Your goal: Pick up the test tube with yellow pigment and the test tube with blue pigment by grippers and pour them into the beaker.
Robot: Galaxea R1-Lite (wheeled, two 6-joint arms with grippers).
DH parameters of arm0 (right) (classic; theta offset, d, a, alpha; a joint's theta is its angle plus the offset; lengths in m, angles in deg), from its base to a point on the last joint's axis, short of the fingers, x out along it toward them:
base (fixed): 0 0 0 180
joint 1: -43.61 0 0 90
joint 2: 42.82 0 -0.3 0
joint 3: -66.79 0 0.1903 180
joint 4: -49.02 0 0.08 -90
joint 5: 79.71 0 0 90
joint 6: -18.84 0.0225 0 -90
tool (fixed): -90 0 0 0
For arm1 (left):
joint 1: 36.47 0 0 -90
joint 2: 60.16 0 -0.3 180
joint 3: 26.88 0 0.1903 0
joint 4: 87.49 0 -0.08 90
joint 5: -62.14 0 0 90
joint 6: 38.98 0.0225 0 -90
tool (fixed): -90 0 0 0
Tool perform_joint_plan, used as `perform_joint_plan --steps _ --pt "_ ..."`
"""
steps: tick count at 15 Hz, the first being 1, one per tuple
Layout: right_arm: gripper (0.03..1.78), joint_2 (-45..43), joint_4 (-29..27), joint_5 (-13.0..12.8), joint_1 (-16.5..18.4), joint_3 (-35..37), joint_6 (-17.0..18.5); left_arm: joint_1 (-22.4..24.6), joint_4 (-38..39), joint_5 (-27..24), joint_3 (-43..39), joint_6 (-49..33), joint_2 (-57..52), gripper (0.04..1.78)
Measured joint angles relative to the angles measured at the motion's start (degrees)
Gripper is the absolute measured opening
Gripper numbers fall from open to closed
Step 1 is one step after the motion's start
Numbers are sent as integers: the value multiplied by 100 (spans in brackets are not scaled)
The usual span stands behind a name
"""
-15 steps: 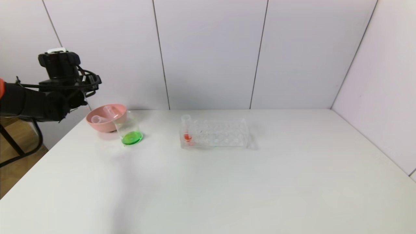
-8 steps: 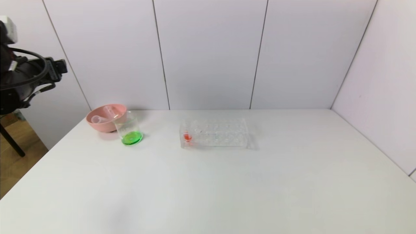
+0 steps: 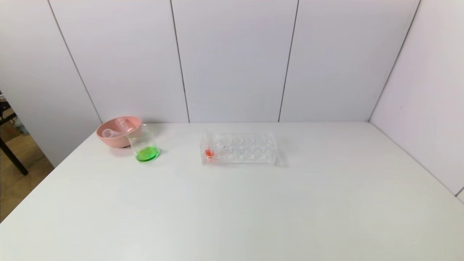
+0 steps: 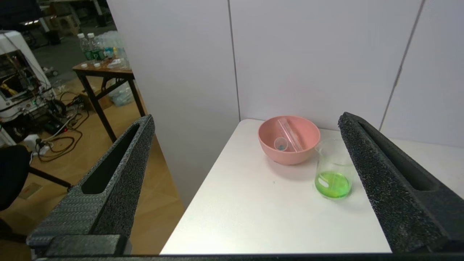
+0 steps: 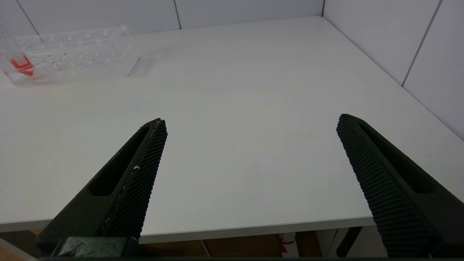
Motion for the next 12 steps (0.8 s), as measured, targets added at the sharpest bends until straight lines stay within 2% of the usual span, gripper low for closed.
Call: perform_joint_plan --steps 3,6,9,12 --pt "171 -1 0 0 0 0 -2 -30 -1046 -435 -383 199 -1614 176" --pt "171 -1 2 0 0 0 0 -128 -1742 -610 -1096 334 -2894 176" --pt "171 -1 0 0 0 0 0 -221 -1675 -800 -2086 297 -3721 176" --pt "171 -1 0 0 0 0 0 -260 -941 -1250 -3142 196 -4223 176"
